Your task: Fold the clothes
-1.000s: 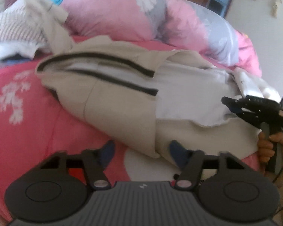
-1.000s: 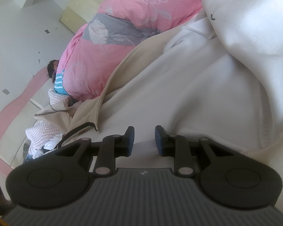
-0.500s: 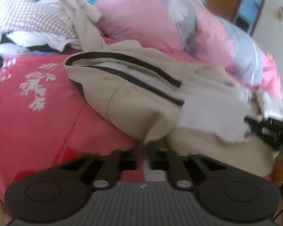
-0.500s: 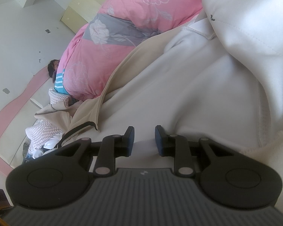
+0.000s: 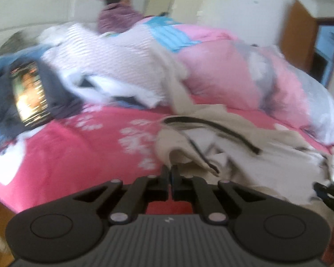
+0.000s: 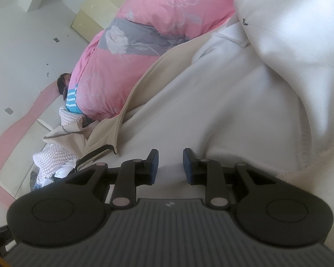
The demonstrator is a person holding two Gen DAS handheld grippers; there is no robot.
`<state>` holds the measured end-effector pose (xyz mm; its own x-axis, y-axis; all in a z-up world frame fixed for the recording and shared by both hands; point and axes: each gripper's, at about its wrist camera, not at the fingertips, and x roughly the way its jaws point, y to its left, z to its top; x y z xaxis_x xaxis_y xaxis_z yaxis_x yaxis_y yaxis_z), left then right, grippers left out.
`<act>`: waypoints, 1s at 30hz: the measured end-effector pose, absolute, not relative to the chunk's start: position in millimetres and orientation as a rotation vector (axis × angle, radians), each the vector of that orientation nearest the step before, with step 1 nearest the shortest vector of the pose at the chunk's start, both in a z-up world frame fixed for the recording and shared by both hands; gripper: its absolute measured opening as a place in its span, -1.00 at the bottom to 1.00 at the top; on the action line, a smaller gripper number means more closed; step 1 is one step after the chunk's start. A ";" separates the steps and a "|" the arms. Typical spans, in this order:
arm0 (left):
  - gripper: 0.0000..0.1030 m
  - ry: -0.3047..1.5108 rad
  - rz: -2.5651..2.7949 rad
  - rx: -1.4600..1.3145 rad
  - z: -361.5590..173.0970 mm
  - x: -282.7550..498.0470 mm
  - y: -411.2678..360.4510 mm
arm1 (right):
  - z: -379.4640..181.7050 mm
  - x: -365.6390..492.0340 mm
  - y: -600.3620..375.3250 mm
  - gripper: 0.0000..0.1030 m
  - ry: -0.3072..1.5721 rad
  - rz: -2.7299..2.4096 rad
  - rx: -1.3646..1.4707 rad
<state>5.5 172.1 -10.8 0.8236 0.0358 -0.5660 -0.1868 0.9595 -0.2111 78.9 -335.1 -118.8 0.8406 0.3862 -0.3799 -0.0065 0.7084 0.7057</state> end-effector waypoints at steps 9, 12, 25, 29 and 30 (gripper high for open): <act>-0.99 0.611 0.267 -0.355 -20.6 -8.0 234.6 | -119.4 79.2 -335.1 -0.55 0.535 0.229 0.753; -0.99 0.613 0.313 -0.385 -24.6 -12.7 254.8 | -119.6 78.7 -335.1 -0.55 0.534 0.228 0.745; 0.34 0.535 0.102 -0.319 -11.2 12.1 214.3 | -115.7 80.0 -330.6 -0.52 0.548 0.222 0.683; 0.42 0.494 -0.068 -0.250 -1.1 35.1 170.5 | -100.0 84.8 -324.5 -0.33 0.594 0.205 0.663; 0.42 0.492 -0.098 -0.246 -0.7 46.0 161.7 | -93.3 86.5 -321.0 -0.19 0.601 0.204 0.651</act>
